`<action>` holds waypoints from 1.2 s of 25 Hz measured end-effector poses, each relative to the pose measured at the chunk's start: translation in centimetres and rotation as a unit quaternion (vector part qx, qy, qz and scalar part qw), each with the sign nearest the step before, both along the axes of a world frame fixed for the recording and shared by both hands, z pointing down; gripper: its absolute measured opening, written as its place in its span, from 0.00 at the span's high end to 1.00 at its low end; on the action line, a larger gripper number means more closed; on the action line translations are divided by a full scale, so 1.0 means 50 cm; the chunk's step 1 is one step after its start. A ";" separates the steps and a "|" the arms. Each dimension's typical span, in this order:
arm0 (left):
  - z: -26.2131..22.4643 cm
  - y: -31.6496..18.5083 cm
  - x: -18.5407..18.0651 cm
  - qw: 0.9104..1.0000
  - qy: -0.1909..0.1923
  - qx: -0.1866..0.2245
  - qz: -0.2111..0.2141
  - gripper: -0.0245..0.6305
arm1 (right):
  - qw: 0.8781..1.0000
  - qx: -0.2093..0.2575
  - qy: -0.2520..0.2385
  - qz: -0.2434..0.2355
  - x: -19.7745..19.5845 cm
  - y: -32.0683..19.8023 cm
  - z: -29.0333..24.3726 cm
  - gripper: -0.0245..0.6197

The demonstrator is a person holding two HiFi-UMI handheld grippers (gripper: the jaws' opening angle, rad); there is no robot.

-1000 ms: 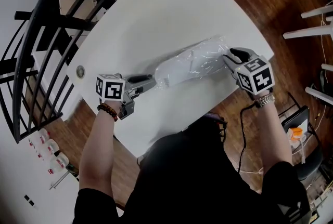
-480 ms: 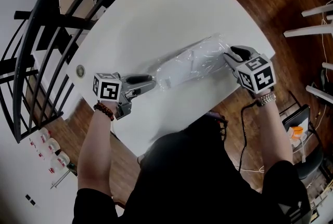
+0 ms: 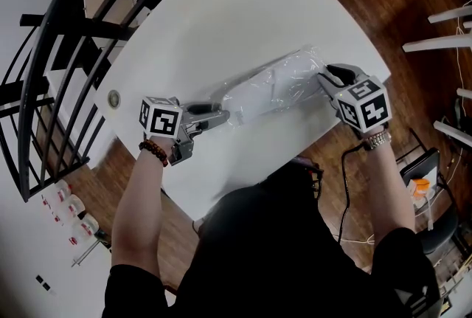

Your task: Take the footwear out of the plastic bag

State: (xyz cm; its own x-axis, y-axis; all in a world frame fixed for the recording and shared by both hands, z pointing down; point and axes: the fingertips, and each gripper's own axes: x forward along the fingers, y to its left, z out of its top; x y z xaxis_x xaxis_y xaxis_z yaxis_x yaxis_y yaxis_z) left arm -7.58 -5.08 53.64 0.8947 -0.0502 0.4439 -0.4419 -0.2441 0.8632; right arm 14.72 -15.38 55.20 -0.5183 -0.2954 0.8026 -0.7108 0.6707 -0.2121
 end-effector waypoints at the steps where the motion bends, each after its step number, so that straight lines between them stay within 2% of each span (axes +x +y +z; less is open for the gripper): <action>1: 0.003 0.000 -0.001 1.000 -0.001 -0.002 -0.001 0.68 | 1.000 0.001 0.000 0.000 -0.001 0.000 -0.001 0.79; 6: 0.012 0.000 -0.002 1.000 -0.003 -0.014 -0.016 0.68 | 1.000 0.000 -0.008 0.003 -0.001 0.003 -0.003 0.79; 12: 0.027 -0.002 -0.008 0.999 -0.023 -0.022 -0.029 0.66 | 1.000 -0.006 -0.016 0.007 -0.004 0.006 0.002 0.79; 19: 0.030 -0.004 -0.005 0.999 -0.020 -0.027 -0.037 0.64 | 1.000 -0.007 -0.016 0.010 -0.001 0.007 0.005 0.79; 20: 0.031 -0.005 -0.008 0.999 -0.021 -0.025 -0.041 0.66 | 1.000 -0.007 -0.017 0.010 -0.001 0.006 0.004 0.79; 23: 0.030 -0.012 -0.022 0.998 -0.030 -0.014 -0.056 0.86 | 0.999 -0.006 -0.029 0.017 -0.002 0.005 -0.005 0.80; 30: 0.021 -0.016 -0.029 0.997 -0.029 -0.001 -0.073 0.89 | 0.993 -0.030 -0.098 0.057 0.011 0.010 -0.019 0.84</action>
